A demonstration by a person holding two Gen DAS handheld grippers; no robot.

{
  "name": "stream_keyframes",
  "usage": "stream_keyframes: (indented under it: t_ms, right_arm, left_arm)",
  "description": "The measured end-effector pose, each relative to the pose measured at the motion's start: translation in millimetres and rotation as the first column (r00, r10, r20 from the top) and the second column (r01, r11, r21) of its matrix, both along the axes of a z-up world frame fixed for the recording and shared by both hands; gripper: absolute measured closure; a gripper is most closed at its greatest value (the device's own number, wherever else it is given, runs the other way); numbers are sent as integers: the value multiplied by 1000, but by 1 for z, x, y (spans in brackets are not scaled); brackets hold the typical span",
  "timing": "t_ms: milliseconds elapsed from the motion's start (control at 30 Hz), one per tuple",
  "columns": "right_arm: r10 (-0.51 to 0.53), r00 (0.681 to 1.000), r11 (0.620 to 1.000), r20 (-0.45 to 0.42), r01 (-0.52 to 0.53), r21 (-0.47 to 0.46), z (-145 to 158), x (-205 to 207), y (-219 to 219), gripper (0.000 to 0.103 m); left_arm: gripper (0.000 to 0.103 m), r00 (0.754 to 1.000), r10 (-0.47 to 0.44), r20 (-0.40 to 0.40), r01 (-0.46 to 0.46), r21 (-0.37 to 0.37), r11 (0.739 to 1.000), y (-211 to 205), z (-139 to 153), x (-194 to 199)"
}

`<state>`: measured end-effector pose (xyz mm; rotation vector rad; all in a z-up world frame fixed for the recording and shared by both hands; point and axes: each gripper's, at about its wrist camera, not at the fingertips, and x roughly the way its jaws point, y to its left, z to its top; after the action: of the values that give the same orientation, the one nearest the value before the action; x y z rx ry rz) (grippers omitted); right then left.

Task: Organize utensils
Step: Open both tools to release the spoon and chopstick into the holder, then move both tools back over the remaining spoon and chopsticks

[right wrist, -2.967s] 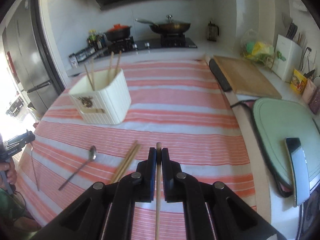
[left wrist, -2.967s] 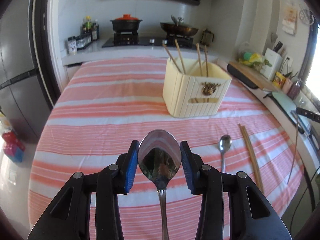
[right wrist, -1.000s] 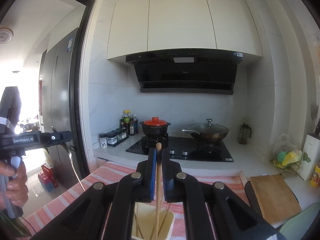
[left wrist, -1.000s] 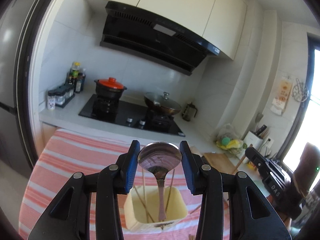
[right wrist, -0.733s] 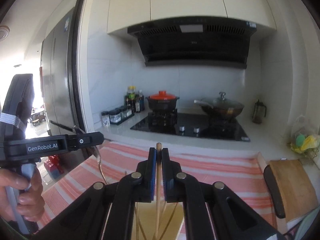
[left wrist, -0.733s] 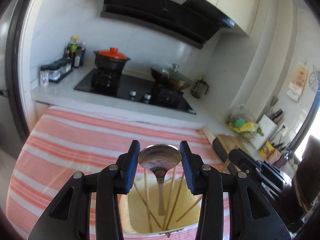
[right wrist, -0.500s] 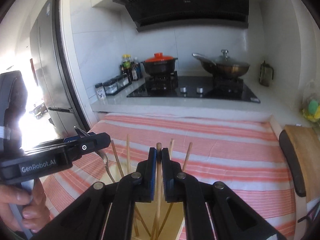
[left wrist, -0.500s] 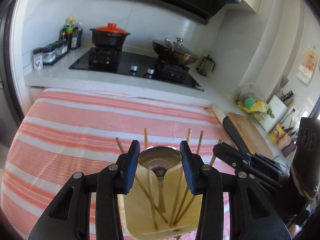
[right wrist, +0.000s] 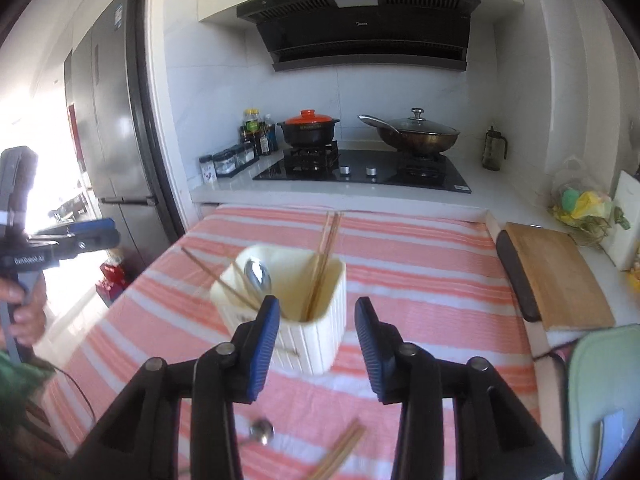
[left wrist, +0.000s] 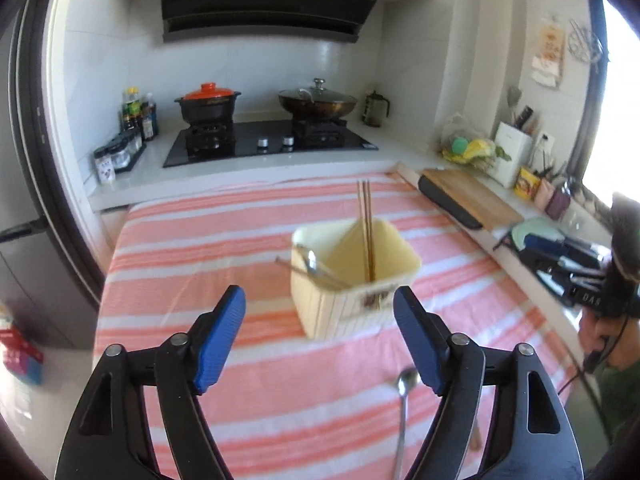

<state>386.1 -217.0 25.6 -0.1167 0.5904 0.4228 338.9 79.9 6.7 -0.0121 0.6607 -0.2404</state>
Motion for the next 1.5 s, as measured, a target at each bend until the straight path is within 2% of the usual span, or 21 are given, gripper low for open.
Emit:
stream_keyframes:
  t_ms: [100, 167, 267, 333, 400, 500, 633, 733, 833, 1100, 1500]
  right_arm:
    - [-52, 997, 994, 64, 58, -96, -28, -82, -11, 59]
    - [-116, 989, 986, 96, 127, -112, -53, -132, -17, 59]
    - [-206, 977, 976, 62, 210, -65, -98, -185, -24, 59]
    - [-215, 977, 975, 1, 215, -64, -129, -203, -25, 59]
    - [-201, 978, 976, -64, 194, -102, -152, -210, -26, 59]
    - [-201, 979, 967, -42, 191, -171, -159, -219, -26, 59]
    - [-203, 979, 971, -14, 200, -132, -145, -223, -26, 59]
    - [-193, 981, 976, 1, 192, -107, -139, -223, -18, 59]
    - [-161, 987, 983, -5, 159, -95, -139, -224, -7, 53]
    - [-131, 991, 985, -37, 126, -115, -153, -226, 6, 53]
    - [-134, 988, 988, -71, 127, -92, -159, -225, 10, 53]
  left_arm:
    - [19, 999, 15, -43, -13, 40, 999, -1, -41, -68]
    - [19, 994, 39, -98, -36, 32, 999, -5, -74, -102]
    - [19, 981, 89, -172, -94, -18, 995, -16, -113, -134]
    - [19, 976, 90, -197, -104, -63, 993, -21, -128, -144]
    - [19, 972, 88, -218, -108, -81, 991, -25, -134, -146]
    - [19, 977, 100, -189, -117, -79, 990, -29, -128, -150]
    - [16, 983, 114, -146, -131, -114, 985, -26, -117, -154]
    - [15, 982, 131, -134, -146, -109, 983, -25, -118, -154]
    - [15, 978, 147, -145, -162, -98, 982, -25, -126, -154]
    - [15, 968, 163, -190, -180, -75, 981, -25, -145, -155]
    - [15, 960, 177, -217, -193, -51, 980, -20, -154, -152]
